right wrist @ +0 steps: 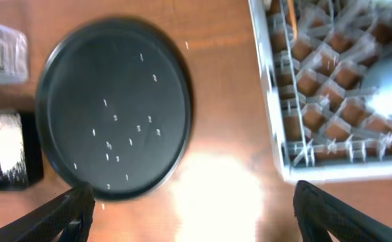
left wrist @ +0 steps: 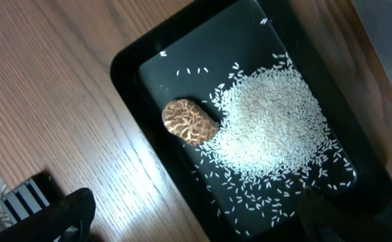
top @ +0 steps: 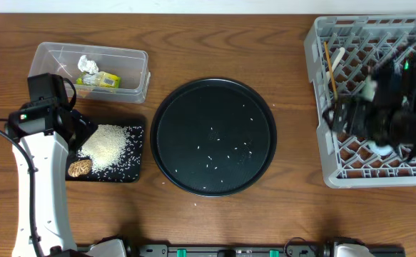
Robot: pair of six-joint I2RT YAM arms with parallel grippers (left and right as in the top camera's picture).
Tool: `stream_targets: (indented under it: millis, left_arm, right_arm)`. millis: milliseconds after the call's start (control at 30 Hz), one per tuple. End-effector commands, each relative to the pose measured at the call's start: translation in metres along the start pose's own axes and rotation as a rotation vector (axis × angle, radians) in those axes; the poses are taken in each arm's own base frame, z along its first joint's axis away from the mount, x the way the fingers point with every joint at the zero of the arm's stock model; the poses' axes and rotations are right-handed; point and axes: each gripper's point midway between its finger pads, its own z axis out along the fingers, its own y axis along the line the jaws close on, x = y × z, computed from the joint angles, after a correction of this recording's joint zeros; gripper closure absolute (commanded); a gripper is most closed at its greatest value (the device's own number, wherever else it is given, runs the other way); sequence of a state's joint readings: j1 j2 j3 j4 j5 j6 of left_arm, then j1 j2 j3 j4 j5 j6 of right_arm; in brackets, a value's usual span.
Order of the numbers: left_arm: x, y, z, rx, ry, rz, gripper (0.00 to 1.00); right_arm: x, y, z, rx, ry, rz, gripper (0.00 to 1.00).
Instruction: Sort waste into correct bins and load items into the dishwasher rack
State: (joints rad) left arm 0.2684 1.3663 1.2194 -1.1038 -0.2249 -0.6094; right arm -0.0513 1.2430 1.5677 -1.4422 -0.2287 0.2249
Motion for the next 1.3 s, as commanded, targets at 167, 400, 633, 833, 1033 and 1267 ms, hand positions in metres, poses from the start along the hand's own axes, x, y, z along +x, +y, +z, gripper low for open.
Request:
stream_targets:
  millis: [167, 400, 633, 833, 1033, 1267]
  left_arm:
    - [-0.004, 0.004, -0.002, -0.014, -0.014, -0.021, 0.02]
    - [-0.004, 0.004, -0.002, -0.015, -0.014, -0.021, 0.02]
    - [-0.004, 0.004, -0.002, -0.014, -0.014, -0.021, 0.02]
    - [-0.004, 0.004, -0.002, -0.015, -0.015, -0.021, 0.02]
    - [-0.004, 0.004, -0.002, -0.015, -0.015, -0.021, 0.02]
    - [-0.004, 0.004, -0.002, -0.014, -0.014, -0.021, 0.02]
  right_arm:
    - [0.086, -0.021, 0.017, -0.028, -0.077, 0.119, 0.08]
    - [0.119, -0.035, 0.04, -0.083, -0.235, 0.141, 0.01]
    - [0.136, -0.044, 0.06, -0.086, -0.208, 0.261, 0.01]
    - [0.138, -0.045, 0.061, -0.083, -0.2, 0.264, 0.01]
    - [0.138, -0.045, 0.061, -0.083, -0.2, 0.264, 0.01]
    - [0.14, -0.045, 0.059, -0.084, -0.208, 0.262, 0.01]
